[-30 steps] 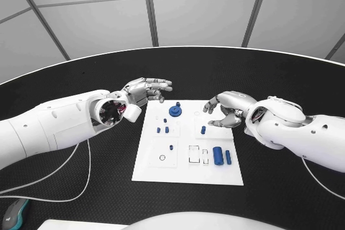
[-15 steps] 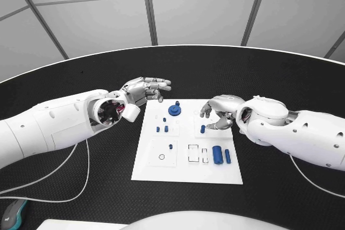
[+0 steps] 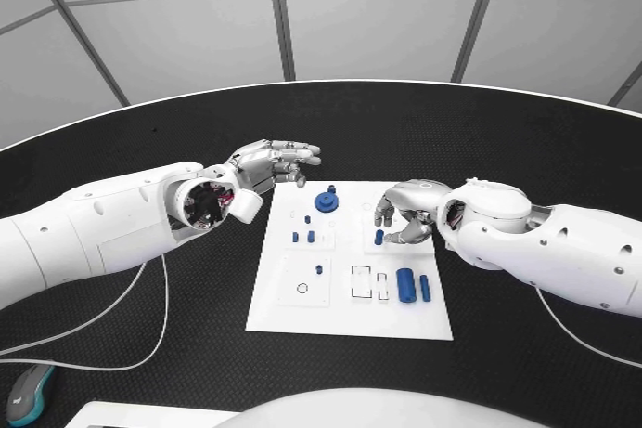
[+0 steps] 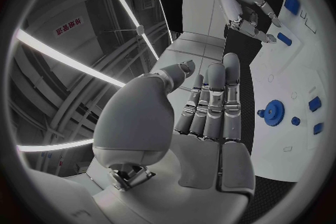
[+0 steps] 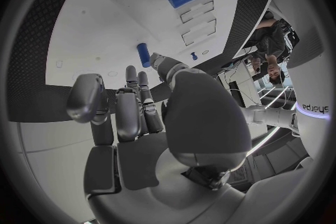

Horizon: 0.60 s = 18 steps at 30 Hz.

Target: Assemble the parts on the task board

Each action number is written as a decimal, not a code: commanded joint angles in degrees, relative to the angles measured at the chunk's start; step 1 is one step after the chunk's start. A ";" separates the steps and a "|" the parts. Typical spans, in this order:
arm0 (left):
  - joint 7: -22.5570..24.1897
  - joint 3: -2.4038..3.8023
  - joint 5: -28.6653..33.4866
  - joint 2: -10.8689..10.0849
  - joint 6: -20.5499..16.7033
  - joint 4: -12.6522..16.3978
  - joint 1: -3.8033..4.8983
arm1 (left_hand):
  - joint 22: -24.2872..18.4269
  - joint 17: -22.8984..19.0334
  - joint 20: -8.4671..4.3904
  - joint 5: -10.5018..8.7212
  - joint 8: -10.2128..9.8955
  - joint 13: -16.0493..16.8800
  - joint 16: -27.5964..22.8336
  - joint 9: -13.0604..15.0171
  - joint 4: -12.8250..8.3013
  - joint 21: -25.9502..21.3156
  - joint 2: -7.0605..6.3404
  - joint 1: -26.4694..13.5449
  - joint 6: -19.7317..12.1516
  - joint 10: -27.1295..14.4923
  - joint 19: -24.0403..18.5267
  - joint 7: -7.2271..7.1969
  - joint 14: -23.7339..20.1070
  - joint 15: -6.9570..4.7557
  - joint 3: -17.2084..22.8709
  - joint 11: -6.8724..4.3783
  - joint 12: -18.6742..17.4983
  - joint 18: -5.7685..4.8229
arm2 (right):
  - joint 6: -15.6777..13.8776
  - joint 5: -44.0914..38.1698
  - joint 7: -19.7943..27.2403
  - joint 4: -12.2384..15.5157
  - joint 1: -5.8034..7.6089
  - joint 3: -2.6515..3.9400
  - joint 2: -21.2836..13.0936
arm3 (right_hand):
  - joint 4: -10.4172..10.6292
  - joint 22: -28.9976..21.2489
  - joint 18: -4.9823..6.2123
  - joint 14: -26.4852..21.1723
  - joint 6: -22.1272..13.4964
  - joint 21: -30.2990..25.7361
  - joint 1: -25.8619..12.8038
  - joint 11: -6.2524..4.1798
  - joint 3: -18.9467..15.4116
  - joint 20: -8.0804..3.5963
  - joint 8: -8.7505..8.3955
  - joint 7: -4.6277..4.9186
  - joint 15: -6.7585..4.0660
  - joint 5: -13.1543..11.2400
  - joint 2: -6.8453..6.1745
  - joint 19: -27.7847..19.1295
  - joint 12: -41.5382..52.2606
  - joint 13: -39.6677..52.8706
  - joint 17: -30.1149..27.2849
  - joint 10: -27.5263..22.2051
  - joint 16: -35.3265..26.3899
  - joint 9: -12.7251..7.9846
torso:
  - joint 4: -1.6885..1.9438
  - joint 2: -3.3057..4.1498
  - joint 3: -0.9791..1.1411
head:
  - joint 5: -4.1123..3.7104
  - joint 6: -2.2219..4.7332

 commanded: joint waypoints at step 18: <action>-0.25 0.00 0.00 -0.38 0.00 0.42 0.02 | -0.08 -0.09 0.38 -0.26 0.00 0.08 0.27 0.10 0.00 -0.21 0.11 0.11 -0.10 -0.27 0.05 0.29 -0.50 -0.01 -0.31 -0.22 0.29 0.94 | 0.07 0.00 0.15 -2.74 -0.75 -0.04 2.49 | -0.04 5.57 -0.39 1.79 1.37 2.02 1.36 -0.65 2.46 -0.72 0.53 0.44 -0.82 0.74 0.72 1.38 -0.58 -0.94 1.11 2.90 0.93 -0.09 | -0.03 0.00 0.01 | 0.68 -0.47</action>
